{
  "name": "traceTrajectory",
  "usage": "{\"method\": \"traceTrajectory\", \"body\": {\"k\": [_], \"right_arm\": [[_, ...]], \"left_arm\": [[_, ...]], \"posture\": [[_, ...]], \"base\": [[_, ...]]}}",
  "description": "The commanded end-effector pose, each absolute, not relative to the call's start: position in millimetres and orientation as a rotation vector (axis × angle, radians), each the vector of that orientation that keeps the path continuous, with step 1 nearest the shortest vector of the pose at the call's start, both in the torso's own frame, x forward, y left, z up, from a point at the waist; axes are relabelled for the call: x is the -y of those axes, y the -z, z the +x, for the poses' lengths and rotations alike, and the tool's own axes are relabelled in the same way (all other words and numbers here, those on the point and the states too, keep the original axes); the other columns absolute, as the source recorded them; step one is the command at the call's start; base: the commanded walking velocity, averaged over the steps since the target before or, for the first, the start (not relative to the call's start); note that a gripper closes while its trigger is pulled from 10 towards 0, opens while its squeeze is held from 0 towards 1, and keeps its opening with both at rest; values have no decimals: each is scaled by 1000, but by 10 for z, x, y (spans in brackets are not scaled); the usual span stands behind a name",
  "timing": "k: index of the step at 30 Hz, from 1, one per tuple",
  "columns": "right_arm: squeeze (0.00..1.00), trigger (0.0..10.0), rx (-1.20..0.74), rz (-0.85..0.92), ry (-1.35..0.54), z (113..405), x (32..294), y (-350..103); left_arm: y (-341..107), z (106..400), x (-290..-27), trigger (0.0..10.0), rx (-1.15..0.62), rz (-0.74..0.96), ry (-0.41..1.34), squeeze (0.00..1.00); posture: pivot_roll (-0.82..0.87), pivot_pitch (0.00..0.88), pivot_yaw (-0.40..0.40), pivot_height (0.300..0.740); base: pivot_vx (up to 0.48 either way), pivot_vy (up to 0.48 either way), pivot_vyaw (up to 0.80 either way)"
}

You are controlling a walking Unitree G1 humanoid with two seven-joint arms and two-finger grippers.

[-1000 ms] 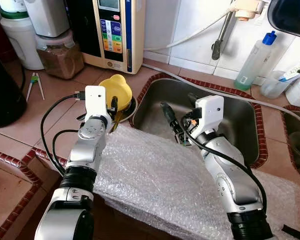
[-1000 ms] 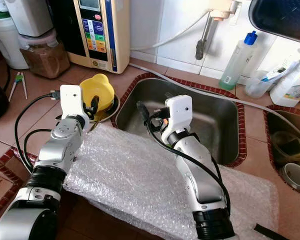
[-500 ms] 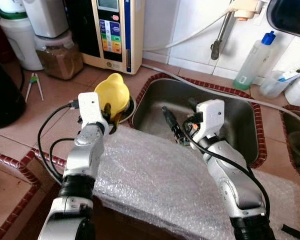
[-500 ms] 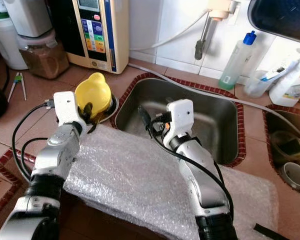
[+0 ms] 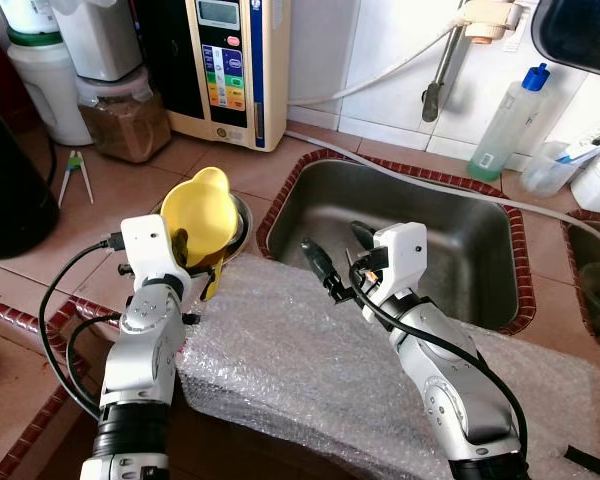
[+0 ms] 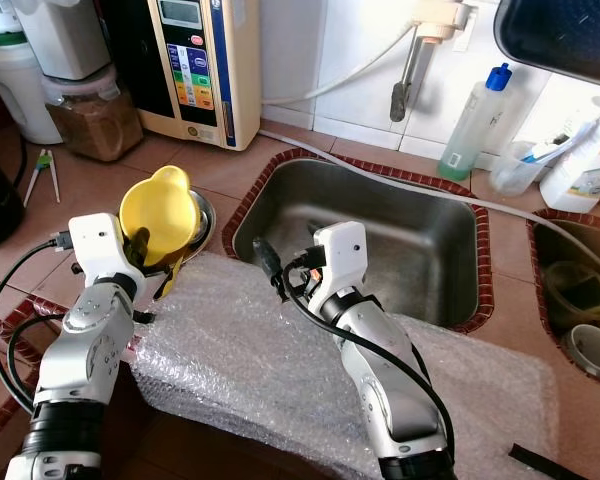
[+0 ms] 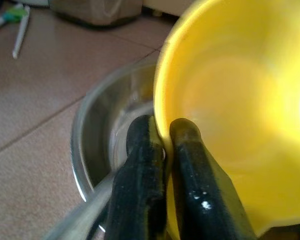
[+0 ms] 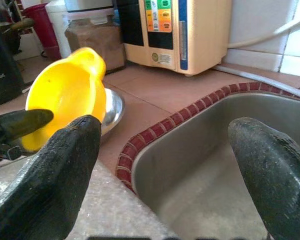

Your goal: Kitchen organization

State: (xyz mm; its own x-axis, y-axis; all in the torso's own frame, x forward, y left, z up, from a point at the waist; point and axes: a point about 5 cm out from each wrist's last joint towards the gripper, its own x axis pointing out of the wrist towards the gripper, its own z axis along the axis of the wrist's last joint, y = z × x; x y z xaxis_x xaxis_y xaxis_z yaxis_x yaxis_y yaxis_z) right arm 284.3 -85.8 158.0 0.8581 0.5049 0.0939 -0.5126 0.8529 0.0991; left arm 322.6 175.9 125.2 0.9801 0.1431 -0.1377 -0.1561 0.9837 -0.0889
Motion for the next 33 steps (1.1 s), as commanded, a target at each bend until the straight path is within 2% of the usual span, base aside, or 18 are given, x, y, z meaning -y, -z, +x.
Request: {"method": "traceTrajectory", "body": {"k": [1,12,23,24,25,26,27,31,33], "right_arm": [[0,10000,55,130,-491,2852,926,-1543],[0,10000,90,141,-456,2875,939,-1616],[0,10000,105,133,-405,2894,1025,-1613],[0,10000,105,133,-402,2893,1028,-1611],[0,10000,105,133,-402,2893,1028,-1611],[0,10000,104,131,-401,2890,1031,-1607],[0,10000,102,131,-400,2884,1029,-1600],[0,10000,97,126,-403,2883,1031,-1585],[0,10000,107,120,-414,2908,1009,-1616]], "left_arm": [[-1013,3153,-1727,0,-238,-85,-139,0],[-1154,3320,-1618,0,-128,-95,-47,0],[-1206,3313,-1677,0,-70,-1,-206,0],[-1192,3303,-1677,471,-81,-14,-213,0],[-1192,3303,-1677,471,-81,-14,-213,0],[-1210,3295,-1678,2353,-62,-21,-216,0],[-1246,3280,-1708,0,-29,-6,-236,0],[-1337,3263,-1758,0,43,-17,-266,0],[-1481,3278,-1724,0,139,-63,-251,0]], "posture": [[-66,51,13,740],[-117,35,33,740],[-146,25,63,740],[-145,28,60,740],[-145,28,60,740],[-142,28,57,740],[-142,28,57,740],[-134,22,44,740],[-142,20,41,740]], "base": [[0,0,0],[0,0,0],[0,0,0],[0,0,0],[0,0,0],[0,0,0],[0,0,0],[0,0,0],[0,0,0]]}}
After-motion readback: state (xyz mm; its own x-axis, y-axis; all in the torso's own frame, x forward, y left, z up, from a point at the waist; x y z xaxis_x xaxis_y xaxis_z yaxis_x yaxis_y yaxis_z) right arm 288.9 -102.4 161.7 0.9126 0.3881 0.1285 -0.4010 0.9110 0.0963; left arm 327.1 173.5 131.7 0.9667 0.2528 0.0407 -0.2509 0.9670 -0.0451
